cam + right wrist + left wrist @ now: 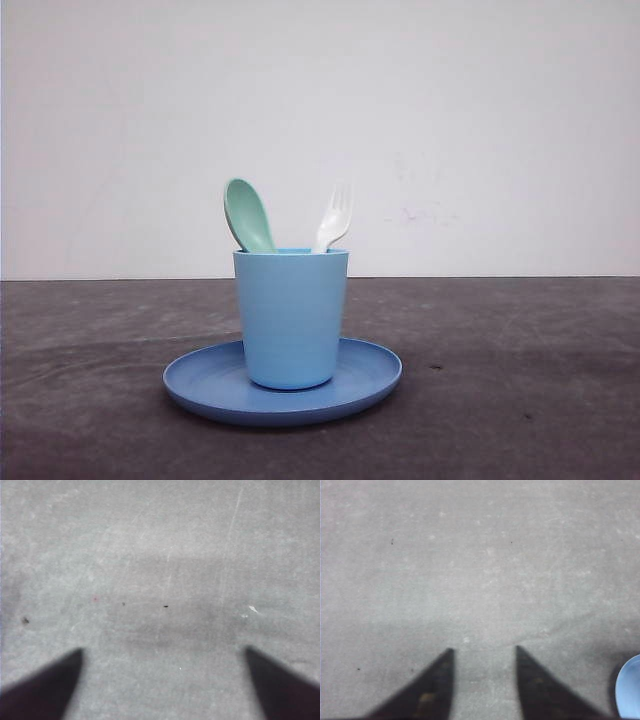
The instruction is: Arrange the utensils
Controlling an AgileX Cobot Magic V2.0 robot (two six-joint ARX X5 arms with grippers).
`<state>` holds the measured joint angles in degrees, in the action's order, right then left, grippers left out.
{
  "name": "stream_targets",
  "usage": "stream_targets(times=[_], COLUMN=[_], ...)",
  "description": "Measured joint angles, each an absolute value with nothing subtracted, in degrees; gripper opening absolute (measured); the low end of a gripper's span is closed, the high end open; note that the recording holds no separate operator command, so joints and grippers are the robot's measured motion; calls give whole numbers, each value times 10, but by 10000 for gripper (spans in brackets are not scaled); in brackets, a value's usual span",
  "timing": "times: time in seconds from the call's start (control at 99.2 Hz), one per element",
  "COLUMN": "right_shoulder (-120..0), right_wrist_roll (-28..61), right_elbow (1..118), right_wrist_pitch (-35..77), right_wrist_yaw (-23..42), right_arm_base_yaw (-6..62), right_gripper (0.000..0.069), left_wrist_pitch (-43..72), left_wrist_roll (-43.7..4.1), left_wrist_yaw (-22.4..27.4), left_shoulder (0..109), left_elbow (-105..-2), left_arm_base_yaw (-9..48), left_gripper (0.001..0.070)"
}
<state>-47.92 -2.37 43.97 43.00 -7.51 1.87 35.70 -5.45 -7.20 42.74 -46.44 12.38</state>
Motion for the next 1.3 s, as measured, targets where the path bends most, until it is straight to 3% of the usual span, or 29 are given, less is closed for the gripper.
stream_targets(times=[0.05, 0.121, 0.171, 0.232, 0.938, 1.19, 1.301], right_shoulder=[-479, -479, -479, -479, -479, -479, -479], right_wrist_roll=[-24, -23, -23, -23, -23, -23, -23], right_elbow=[440, 440, 440, 440, 440, 440, 440], right_wrist_pitch=[430, 430, 429, 429, 427, 426, 426], right_wrist_yaw=[-75, -75, -75, -75, -75, -75, -75], right_arm_base_yaw=[19, 19, 19, 19, 19, 19, 19], right_gripper=[340, 147, 78, 41, 17, 17, 17], left_wrist_pitch=[359, 362, 366, 371, 362, 273, 217], left_wrist_roll=[-55, -55, -55, -55, -48, -40, -40], left_wrist_yaw=[-72, -72, -72, -72, -86, 1, 9], left_shoulder=[427, 427, 427, 427, 409, 249, 165], left_elbow=[-464, -464, -464, -464, -456, -304, -214], left_arm_base_yaw=[124, 124, 124, 124, 108, 18, 3], left_gripper=[71, 34, 25, 21, 18, 18, 18])
